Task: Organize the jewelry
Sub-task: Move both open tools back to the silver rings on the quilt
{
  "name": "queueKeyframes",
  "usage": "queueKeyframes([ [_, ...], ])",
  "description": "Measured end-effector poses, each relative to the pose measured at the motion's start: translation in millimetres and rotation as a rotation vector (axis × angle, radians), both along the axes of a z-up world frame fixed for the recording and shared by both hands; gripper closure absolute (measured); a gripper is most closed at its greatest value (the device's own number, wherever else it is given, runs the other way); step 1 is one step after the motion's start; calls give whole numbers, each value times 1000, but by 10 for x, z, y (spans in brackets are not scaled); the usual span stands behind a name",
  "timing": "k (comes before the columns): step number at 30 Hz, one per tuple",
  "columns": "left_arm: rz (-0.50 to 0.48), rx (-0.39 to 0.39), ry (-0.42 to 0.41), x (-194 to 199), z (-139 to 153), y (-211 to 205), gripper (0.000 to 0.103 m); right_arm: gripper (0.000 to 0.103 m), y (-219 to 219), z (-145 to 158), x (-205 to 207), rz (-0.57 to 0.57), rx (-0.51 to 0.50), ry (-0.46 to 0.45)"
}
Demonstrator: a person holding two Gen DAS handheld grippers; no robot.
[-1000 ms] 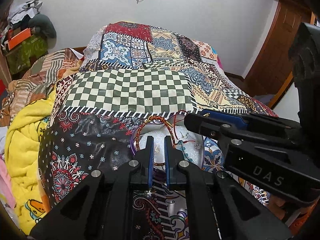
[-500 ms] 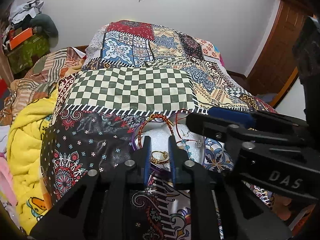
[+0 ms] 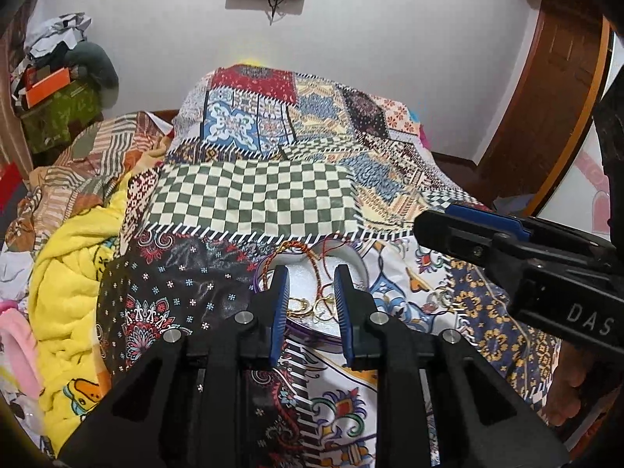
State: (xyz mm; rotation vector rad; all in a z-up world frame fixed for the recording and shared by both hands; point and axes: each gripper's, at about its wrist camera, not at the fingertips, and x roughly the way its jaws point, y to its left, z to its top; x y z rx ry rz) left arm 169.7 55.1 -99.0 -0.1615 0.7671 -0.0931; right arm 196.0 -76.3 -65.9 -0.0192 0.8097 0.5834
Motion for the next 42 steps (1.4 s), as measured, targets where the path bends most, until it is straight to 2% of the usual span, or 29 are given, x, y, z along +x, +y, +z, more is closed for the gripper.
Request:
queueKeyframes([
  [8,-21,16,-41,-160,218,-152,80,67,-246,114,-111,-53,9,-21],
  [15,-56,-6,-39,-186,236,-285,80,67,-524,124,-200,-115,-2,-22],
  [25,-137,-35,49,-38,-52,-622,80,67,-934,19,-239,-215,-28,14],
  [37,-271,38,139,172,-425,-1152,80,67,-1209,-335,-166,-252,-65,101],
  [42,-294,19,198,328,-618,-1235,80,67,-1258,-471,-124,-249,-78,131],
])
